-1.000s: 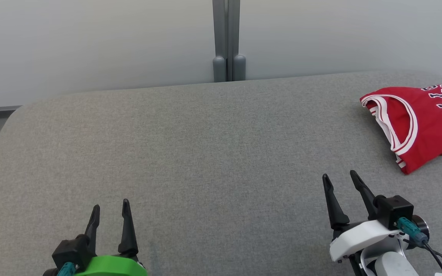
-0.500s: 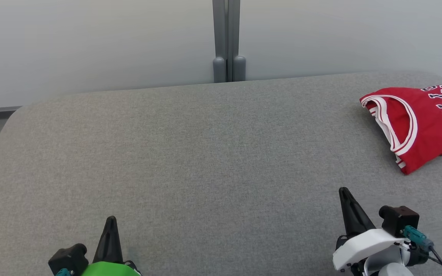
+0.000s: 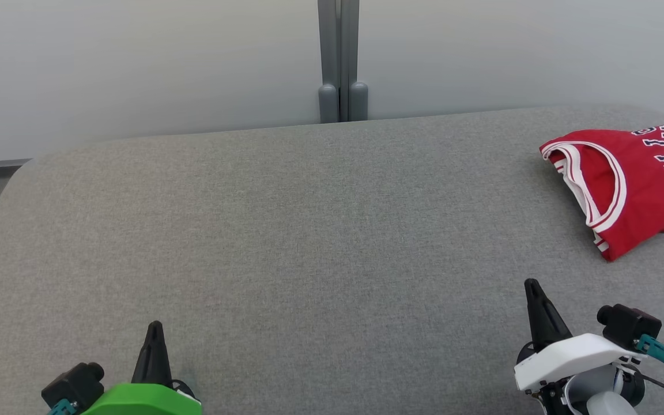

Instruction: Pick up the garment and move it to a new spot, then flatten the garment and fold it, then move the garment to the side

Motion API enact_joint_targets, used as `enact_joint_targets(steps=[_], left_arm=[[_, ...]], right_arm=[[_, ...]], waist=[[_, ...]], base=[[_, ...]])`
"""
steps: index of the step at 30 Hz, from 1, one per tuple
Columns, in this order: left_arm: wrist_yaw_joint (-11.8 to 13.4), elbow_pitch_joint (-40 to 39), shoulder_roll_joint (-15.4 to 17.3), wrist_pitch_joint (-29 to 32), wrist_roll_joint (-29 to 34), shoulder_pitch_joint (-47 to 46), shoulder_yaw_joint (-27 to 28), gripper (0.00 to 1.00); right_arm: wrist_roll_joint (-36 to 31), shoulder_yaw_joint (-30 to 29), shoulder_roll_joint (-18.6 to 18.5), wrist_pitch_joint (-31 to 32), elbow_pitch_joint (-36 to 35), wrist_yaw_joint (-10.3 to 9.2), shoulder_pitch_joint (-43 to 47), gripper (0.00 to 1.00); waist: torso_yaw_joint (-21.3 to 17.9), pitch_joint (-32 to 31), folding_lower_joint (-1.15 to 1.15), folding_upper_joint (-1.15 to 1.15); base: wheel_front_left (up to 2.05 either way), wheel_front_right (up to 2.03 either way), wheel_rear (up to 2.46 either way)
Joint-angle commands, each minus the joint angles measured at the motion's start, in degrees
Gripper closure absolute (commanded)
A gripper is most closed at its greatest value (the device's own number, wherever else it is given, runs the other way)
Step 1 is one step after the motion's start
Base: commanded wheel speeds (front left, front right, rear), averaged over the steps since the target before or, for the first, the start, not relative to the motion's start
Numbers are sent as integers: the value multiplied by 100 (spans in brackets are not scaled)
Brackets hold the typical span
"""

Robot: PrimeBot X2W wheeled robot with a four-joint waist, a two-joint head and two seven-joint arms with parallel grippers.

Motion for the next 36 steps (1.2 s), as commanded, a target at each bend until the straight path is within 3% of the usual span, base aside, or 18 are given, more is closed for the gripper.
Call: enact_joint_targets(steps=[1, 36], left_arm=[[-49, -104, 13, 40, -193, -186, 56, 100], [-345, -167, 18, 737, -2517, -476, 505, 100]], right_arm=[[234, -43, -17, 47, -117, 0, -165, 100], [2905, -393, -28, 741, -297, -3, -277, 100]], waist=[[-1, 2, 0, 0], [-39, 54, 0, 0]], base=[[0, 0, 0], [0, 0, 0]])
